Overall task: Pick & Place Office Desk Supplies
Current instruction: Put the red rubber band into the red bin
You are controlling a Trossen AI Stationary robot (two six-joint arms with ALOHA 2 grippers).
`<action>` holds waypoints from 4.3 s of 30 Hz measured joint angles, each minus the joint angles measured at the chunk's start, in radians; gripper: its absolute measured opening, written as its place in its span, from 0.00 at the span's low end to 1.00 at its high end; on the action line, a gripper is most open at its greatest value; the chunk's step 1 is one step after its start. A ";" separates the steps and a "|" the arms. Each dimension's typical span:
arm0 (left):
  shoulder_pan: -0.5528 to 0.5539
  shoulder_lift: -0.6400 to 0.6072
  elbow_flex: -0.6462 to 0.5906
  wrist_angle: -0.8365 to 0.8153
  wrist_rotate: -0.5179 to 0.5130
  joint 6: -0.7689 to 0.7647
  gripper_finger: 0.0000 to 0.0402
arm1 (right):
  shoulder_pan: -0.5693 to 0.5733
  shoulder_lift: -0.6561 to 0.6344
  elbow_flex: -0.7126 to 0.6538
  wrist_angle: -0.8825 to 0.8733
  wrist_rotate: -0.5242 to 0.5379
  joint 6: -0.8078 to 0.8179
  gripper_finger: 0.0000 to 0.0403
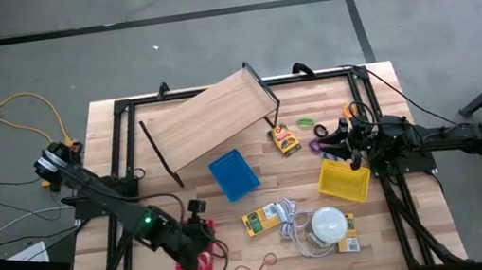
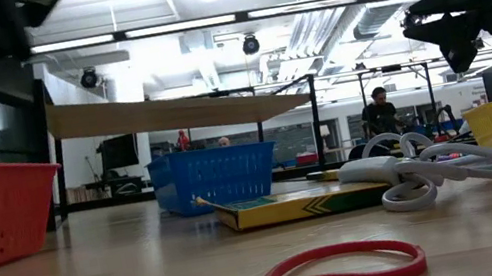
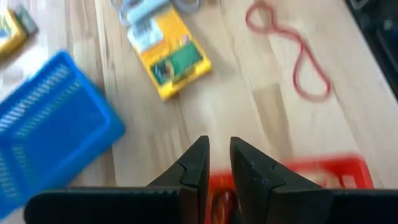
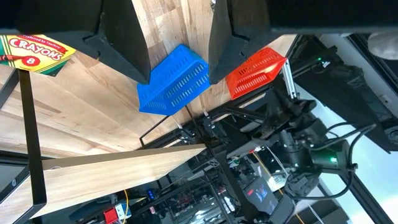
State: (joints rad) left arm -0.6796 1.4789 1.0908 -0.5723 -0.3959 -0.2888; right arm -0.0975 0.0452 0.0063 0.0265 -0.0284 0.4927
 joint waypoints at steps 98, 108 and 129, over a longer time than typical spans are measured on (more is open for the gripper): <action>0.025 0.703 0.606 -0.163 0.260 -0.215 0.15 | 0.000 0.000 0.000 0.000 0.000 0.000 0.37; 0.025 0.707 0.607 -0.171 0.260 -0.216 0.14 | 0.000 0.000 0.000 0.000 0.000 0.000 0.37; 0.026 0.708 0.607 -0.185 0.263 -0.228 0.00 | 0.000 0.000 0.000 0.000 0.000 0.000 0.37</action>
State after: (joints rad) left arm -0.6537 2.1865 1.6981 -0.7568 -0.1329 -0.5171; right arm -0.0973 0.0448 0.0063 0.0261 -0.0284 0.4927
